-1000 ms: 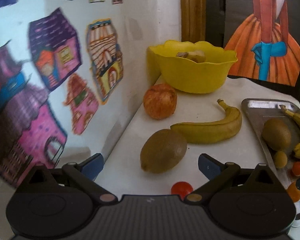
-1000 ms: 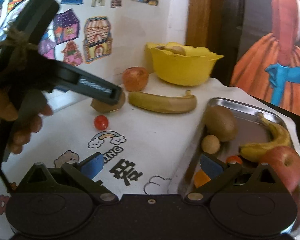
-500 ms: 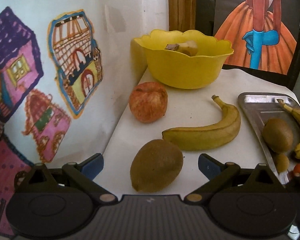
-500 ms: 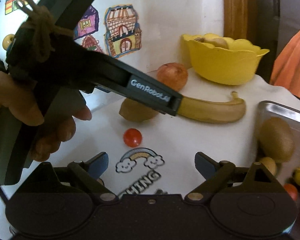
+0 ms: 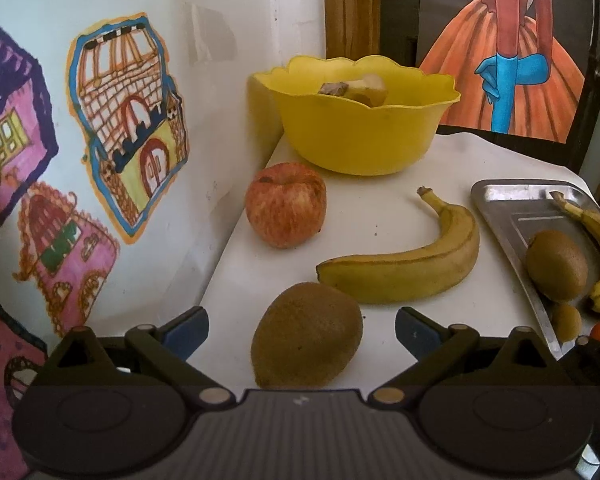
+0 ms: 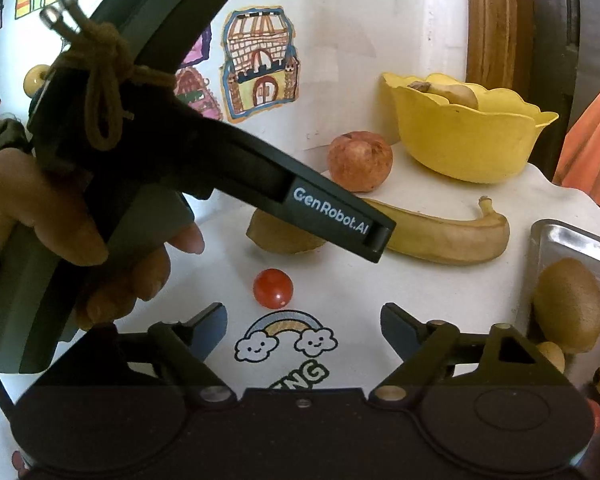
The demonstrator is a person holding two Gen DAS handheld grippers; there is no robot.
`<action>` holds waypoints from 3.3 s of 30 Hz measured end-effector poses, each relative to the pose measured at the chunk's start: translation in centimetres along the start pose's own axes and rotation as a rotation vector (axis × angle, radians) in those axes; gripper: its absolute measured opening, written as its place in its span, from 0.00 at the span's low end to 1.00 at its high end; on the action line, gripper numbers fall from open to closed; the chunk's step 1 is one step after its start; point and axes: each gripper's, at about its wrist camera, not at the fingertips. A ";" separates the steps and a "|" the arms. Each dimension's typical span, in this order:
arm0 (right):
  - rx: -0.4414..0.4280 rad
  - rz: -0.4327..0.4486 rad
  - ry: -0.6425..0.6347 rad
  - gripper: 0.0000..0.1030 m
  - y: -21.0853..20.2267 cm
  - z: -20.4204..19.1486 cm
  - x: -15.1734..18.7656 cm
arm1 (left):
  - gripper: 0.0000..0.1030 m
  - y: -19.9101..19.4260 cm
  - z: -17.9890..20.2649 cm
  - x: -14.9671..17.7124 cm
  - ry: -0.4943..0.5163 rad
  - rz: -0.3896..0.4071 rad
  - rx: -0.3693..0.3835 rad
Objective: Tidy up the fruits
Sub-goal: 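Grasp the second brown kiwi with the left tool while the right tool grasps the cherry tomato, then carry the kiwi with the left tool and the tomato with the right tool toward the tray, then lower the kiwi into the tray and open the left tool while the right tool releases the tomato there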
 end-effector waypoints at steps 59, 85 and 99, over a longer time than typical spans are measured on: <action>0.111 0.085 0.057 0.24 -11.7 1.9 5.6 | 0.61 -6.1 3.1 4.5 -0.166 -0.089 0.150; 0.198 0.044 0.191 0.24 -15.3 11.8 10.0 | 0.61 -5.0 17.6 0.3 -0.130 -0.042 0.232; 0.147 0.034 0.204 0.24 -14.8 13.1 10.3 | 0.61 -3.2 20.3 -3.1 -0.143 0.015 0.202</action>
Point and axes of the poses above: each gripper's, at about its wrist camera, not at the fingertips, and y roughly the way its jaws point, z to its right, x to its underside
